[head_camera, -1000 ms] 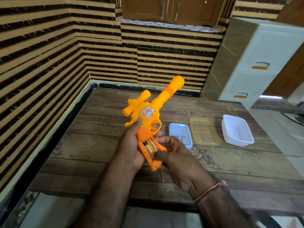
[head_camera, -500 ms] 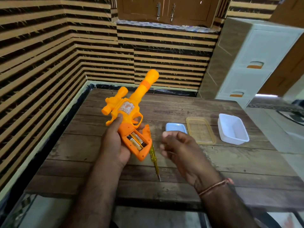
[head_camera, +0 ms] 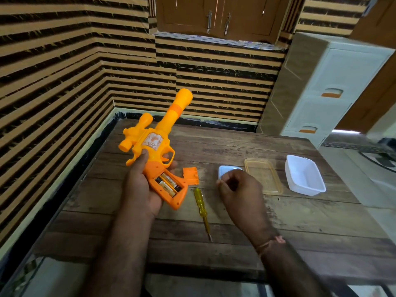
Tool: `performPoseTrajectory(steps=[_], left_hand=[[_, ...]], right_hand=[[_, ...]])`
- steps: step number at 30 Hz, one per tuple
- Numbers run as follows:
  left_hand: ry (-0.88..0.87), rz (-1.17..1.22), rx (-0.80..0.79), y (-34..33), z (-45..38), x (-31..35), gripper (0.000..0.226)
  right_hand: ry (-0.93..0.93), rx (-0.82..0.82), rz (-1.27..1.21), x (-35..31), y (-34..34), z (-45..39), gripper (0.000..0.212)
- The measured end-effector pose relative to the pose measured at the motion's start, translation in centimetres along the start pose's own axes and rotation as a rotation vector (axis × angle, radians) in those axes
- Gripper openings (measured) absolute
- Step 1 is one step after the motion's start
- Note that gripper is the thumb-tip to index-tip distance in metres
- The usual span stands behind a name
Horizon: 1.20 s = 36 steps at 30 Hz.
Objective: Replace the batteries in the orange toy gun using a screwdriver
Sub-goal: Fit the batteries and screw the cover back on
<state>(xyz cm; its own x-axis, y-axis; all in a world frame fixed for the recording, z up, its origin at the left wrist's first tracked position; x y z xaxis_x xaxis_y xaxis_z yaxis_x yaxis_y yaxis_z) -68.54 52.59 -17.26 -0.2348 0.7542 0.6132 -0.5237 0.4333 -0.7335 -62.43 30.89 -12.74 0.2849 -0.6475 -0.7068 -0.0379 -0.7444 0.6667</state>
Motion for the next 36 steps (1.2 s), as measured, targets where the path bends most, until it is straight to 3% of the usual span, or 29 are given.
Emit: performPoseTrajectory(steps=[4,8,14,19,25,29,31,36], left_hand=[[-0.025,0.003,0.020,0.4,0.1,0.7,0.038],[-0.023,0.050,0.025,0.8,-0.3,0.9,0.041],[-0.011,0.074,0.011,1.0,-0.9,0.8,0.043],[-0.015,0.089,0.021,1.3,-1.1,0.8,0.042],[-0.019,0.116,0.033,1.4,-1.5,0.2,0.045],[-0.026,0.093,-0.026,0.0,-1.5,-1.5,0.046],[-0.030,0.102,-0.079,-0.7,-1.4,-2.1,0.045],[0.001,0.071,-0.145,-1.8,-0.8,-3.4,0.057]], right_hand=[[0.223,-0.108,0.264,-4.5,-4.2,-1.9,0.008],[0.394,-0.249,0.750,-6.6,-9.6,-2.9,0.030],[0.309,-0.369,0.958,-4.9,-12.8,-4.1,0.026],[0.275,-0.347,0.772,-5.7,-11.8,-4.3,0.021],[0.136,0.060,0.002,-5.7,-2.0,-2.4,0.033],[0.061,-0.053,-0.353,-4.8,-1.4,1.6,0.031],[0.097,-0.113,-0.366,-5.5,-2.4,2.9,0.034],[0.293,-0.086,-0.107,-6.7,-2.7,4.3,0.028]])
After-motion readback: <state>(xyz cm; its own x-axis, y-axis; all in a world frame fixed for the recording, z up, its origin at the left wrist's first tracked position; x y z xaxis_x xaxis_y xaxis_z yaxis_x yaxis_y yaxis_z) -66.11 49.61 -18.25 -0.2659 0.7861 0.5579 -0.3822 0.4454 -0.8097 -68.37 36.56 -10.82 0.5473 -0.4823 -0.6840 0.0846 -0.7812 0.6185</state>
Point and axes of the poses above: each hand's wrist, its own z-axis away from the middle knuckle, its own y-axis out of the back of the hand, x = y × z, the point moved 10 cm from there along -z, towards the middle knuckle, and after that the axes turned 7 degrees about z, right-handed, at the moved point
